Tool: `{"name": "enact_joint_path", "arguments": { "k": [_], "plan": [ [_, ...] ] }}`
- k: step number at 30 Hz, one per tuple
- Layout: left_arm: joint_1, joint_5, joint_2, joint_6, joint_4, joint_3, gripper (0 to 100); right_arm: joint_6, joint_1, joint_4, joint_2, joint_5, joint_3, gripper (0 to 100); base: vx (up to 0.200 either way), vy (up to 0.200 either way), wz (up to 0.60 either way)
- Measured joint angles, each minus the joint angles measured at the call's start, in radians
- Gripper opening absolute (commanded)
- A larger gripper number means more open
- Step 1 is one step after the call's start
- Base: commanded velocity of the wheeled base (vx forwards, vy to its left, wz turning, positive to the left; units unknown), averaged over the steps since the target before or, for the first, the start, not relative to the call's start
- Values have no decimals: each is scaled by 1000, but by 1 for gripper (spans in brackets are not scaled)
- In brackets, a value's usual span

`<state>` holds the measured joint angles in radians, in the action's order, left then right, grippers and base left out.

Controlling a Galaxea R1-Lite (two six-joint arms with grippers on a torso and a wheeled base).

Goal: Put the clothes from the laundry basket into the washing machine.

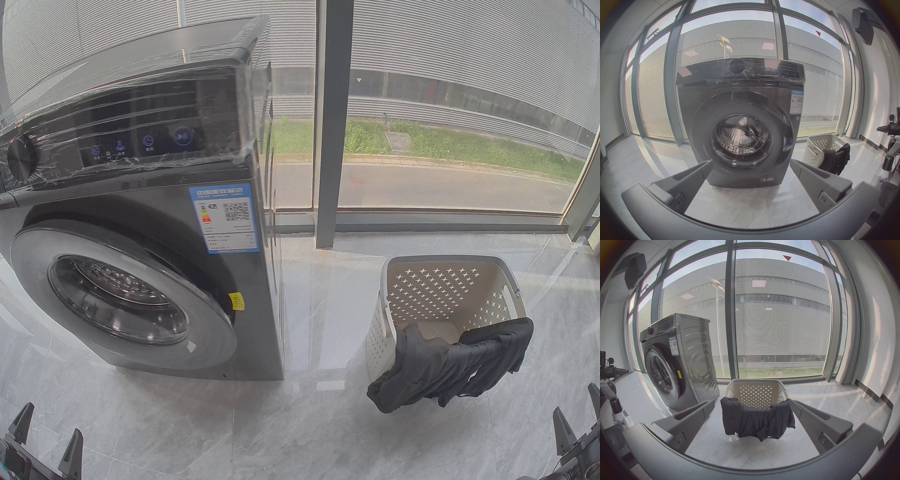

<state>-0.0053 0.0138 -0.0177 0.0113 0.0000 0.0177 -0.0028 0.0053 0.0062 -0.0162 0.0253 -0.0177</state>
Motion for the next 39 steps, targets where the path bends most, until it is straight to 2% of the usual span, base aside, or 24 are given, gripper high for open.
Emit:
{"name": "enact_joint_path", "arguments": {
  "k": [39],
  "plan": [
    [0,-3,0,1,0,0,100,0,0,0,0,0,0,100,0,200,0]
  ]
}}
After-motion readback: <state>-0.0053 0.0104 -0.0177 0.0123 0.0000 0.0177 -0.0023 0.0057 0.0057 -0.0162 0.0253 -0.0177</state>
